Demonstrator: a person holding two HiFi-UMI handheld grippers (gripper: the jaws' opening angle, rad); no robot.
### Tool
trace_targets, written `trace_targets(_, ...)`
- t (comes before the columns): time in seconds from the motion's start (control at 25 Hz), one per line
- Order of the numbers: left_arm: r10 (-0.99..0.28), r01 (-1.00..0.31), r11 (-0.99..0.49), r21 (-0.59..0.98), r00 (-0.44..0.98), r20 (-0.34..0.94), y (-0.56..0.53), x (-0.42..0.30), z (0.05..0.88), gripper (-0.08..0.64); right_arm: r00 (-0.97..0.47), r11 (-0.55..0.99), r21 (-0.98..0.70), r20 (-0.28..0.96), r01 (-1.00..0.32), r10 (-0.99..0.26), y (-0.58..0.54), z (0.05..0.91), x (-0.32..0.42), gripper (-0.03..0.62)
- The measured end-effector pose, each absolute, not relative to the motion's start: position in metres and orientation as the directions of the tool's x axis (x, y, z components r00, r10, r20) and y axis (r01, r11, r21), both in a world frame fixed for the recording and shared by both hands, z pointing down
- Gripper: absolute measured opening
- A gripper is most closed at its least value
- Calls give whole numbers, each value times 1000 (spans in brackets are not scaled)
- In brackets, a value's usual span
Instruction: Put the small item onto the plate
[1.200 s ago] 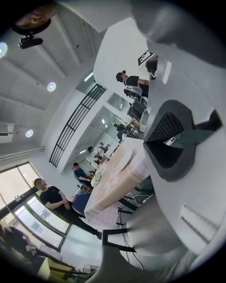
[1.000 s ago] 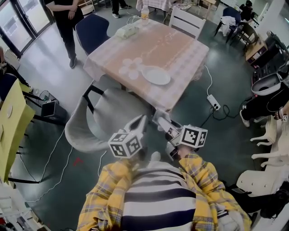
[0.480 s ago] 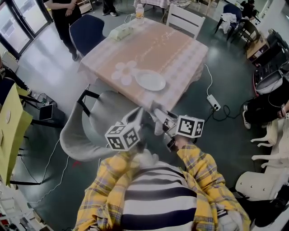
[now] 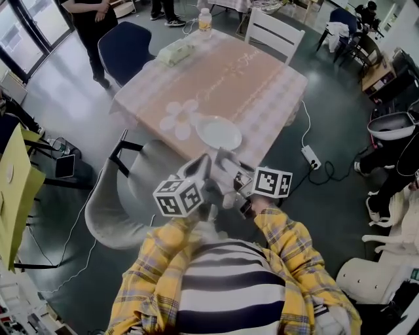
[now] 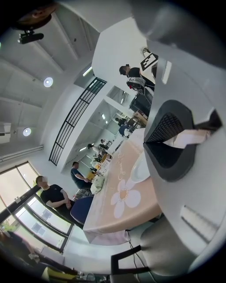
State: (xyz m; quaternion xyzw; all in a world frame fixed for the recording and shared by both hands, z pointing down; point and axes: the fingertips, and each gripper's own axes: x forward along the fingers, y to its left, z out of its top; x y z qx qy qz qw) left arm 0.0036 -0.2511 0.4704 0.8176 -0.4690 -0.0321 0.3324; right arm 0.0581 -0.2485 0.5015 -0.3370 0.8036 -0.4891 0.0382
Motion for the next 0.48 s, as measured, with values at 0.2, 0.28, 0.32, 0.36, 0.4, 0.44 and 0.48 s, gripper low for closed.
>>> trace_targets(0.2, -781, -746, -322, 582, 557, 283, -279, 3, 478, -14, -770, 278, -810, 296, -516, -566, -286, 510, 54, 91)
trace_targets(0.28, -777, -746, -318, 585, 559, 290, -288, 4, 480, -14, -768, 270, -809, 309, -522, -561, -299, 514, 53, 91)
trace_targets(0.32, -775, -746, -317, 585, 560, 294, -293, 4, 481, -12, -767, 265, -809, 315, -525, -559, -305, 516, 51, 91)
trace_targets(0.36, -773, -746, -317, 586, 561, 296, -297, 4, 482, -14, -765, 260, -808, 321, -529, -558, -311, 518, 50, 91)
trace_targets(0.4, -771, -745, -317, 586, 562, 298, -301, 3, 483, -14, -764, 254, -808, 328, -532, -556, -316, 521, 49, 91)
trace_targets(0.44, -769, -746, -317, 586, 564, 301, -305, 3, 485, -14, -762, 248, -808, 333, -534, -555, -321, 523, 48, 91)
trace_targets(0.48, -767, -747, -318, 585, 565, 304, -310, 3, 486, -14, -760, 241, -809, 339, -537, -554, -326, 526, 47, 91)
